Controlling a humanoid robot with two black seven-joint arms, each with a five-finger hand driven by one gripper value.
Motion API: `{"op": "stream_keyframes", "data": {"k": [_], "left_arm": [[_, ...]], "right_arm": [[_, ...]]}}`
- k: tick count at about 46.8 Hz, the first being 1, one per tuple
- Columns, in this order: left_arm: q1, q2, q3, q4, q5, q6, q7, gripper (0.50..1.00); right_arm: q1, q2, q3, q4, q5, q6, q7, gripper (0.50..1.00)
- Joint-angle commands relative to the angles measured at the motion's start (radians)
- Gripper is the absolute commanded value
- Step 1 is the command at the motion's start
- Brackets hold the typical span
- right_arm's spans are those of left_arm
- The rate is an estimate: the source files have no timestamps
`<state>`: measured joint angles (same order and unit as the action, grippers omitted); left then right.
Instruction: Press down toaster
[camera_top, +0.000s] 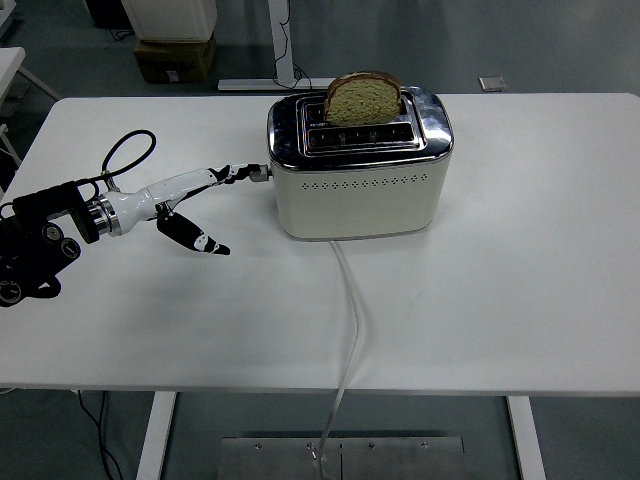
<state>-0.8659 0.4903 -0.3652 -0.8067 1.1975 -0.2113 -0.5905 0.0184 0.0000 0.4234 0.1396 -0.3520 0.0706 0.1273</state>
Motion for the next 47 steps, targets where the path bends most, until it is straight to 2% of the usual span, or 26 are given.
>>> {"op": "stream_keyframes", "data": {"k": [1,47], "left_arm": [[0.005,-0.002,0.000,0.000,-0.001,0.000,0.000,1.000],[0.051,-0.030,0.022,0.027,-0.006,0.003,0.006,1.000]], "right_arm": [[0.000,0.000,0.000,0.000,-0.001,0.000,0.000,1.000],[0.000,0.000,0.000,0.000,0.001,0.000,0.000,1.000]]}}
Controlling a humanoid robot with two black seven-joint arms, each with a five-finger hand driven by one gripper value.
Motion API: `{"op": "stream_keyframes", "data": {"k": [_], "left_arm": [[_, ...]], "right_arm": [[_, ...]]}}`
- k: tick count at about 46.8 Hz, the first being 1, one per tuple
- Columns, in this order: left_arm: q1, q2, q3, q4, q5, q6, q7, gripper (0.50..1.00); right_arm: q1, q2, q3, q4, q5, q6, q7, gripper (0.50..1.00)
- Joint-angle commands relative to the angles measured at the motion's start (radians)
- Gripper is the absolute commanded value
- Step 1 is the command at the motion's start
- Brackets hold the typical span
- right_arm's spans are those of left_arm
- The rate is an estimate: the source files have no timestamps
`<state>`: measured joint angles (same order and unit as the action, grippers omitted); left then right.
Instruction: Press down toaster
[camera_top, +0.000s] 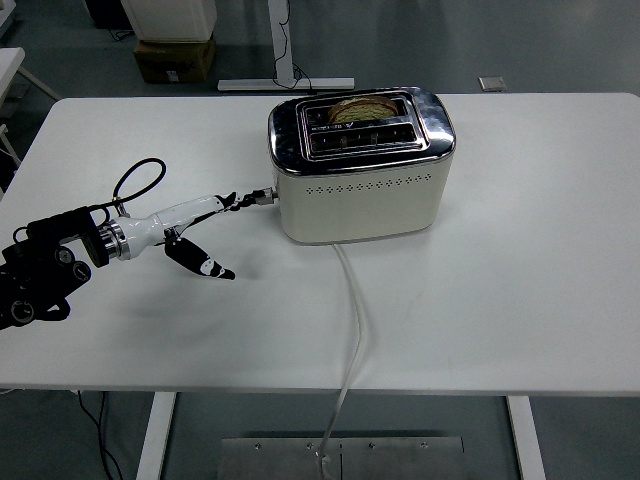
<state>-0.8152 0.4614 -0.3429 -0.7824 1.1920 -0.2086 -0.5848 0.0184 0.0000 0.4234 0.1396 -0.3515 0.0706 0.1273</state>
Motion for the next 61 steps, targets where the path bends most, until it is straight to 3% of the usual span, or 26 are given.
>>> {"op": "stream_keyframes", "data": {"k": [1,19,43,52,61], "left_arm": [[0.001,-0.001,-0.001,0.006,0.000,0.000,0.000,1.000],[0.001,-0.038,0.008,0.077,-0.008,0.000,0.003,1.000],[0.004,-0.018,0.002,0.080,-0.114,0.000,0.003,1.000],[0.002,0.000,0.002,0.126,-0.274,0.002,0.003,1.000],[-0.015,-0.013,0.001,0.233,-0.576,0.002,0.007,1.000]], "right_arm": [[0.000,0.000,0.000,0.000,-0.001,0.000,0.000,1.000],[0.000,0.000,0.000,0.000,0.000,0.000,0.000,0.998],[0.000,0.000,0.000,0.000,0.000,0.000,0.000,0.998],[0.000,0.000,0.000,0.000,-0.001,0.000,0.000,1.000],[0.000,0.000,0.000,0.000,0.000,0.000,0.000,1.000]]}}
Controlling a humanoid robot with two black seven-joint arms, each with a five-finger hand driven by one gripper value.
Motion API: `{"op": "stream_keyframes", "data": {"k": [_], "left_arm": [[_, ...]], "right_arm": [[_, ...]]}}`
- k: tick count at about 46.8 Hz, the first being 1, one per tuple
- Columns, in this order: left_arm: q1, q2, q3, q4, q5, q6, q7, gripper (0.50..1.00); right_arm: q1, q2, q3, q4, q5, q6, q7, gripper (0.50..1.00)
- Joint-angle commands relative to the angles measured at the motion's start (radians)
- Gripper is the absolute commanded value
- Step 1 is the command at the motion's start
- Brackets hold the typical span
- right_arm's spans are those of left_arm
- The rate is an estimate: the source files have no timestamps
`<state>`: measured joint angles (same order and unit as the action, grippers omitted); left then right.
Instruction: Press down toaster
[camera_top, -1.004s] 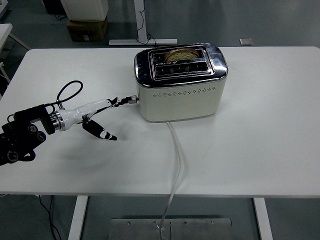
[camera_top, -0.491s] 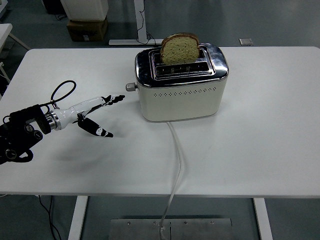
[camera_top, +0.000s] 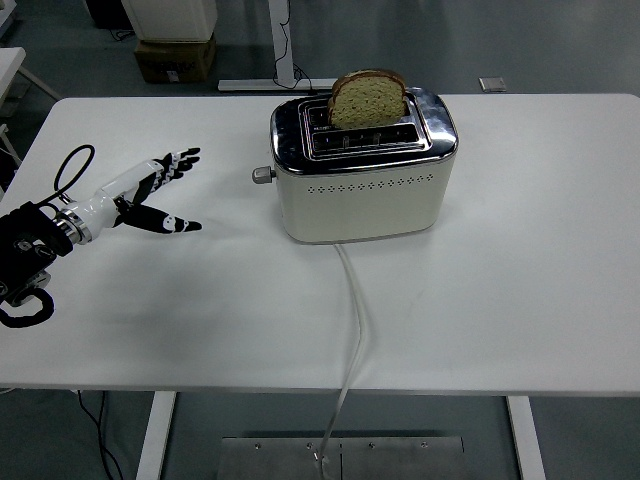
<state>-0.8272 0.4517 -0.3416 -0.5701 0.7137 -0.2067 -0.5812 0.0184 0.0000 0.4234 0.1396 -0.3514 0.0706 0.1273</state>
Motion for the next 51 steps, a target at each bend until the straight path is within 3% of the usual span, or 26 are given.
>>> {"op": "stream_keyframes", "data": {"k": [1,7,29,51], "left_arm": [[-0.003,-0.005,0.000,0.024,-0.137,0.000,0.003,1.000],[-0.003,-0.028,0.000,0.035,-0.302,0.000,0.004,1.000],[-0.044,-0.148,-0.080,0.191,-0.623,0.001,0.003,1.000],[-0.053,-0.257,-0.177,0.271,-0.787,0.000,0.003,1.000]], "right_arm": [[0.000,0.000,0.000,0.000,0.000,0.000,0.000,1.000],[0.000,0.000,0.000,0.000,0.000,0.000,0.000,1.000],[0.000,0.000,0.000,0.000,0.000,0.000,0.000,1.000],[0.000,0.000,0.000,0.000,-0.001,0.000,0.000,1.000]]}}
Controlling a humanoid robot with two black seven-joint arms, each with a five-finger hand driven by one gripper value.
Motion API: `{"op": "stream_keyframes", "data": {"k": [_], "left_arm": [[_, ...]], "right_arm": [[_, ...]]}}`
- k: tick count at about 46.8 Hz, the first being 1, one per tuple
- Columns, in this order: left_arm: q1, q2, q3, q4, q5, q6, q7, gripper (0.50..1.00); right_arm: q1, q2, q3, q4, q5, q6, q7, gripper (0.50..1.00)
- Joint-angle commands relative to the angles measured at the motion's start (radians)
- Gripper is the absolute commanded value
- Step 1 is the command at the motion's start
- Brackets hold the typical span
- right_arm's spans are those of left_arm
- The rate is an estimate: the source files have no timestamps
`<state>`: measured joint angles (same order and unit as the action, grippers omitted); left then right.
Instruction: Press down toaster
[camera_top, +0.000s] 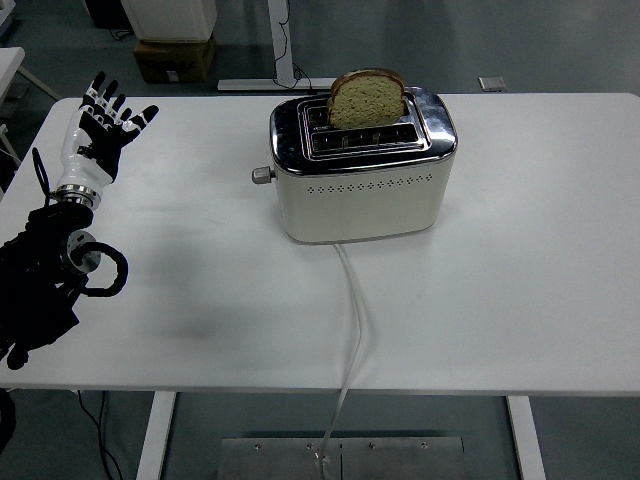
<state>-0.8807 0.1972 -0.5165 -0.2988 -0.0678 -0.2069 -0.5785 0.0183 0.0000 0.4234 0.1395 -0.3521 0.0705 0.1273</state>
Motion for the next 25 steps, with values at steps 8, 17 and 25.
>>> {"op": "stream_keyframes", "data": {"k": [8,17,25], "left_arm": [[0.000,0.001,-0.002,0.000,-0.006,-0.006,0.000,1.000],[0.003,0.007,0.000,0.000,0.006,-0.014,0.002,1.000],[0.005,0.011,0.000,0.000,0.005,-0.016,0.002,1.000]], "right_arm": [[0.002,0.000,0.000,0.000,-0.001,0.000,0.000,1.000],[0.002,0.000,0.001,0.006,-0.001,0.002,0.000,1.000],[0.003,0.000,0.001,0.009,0.001,0.002,0.002,1.000]]}}
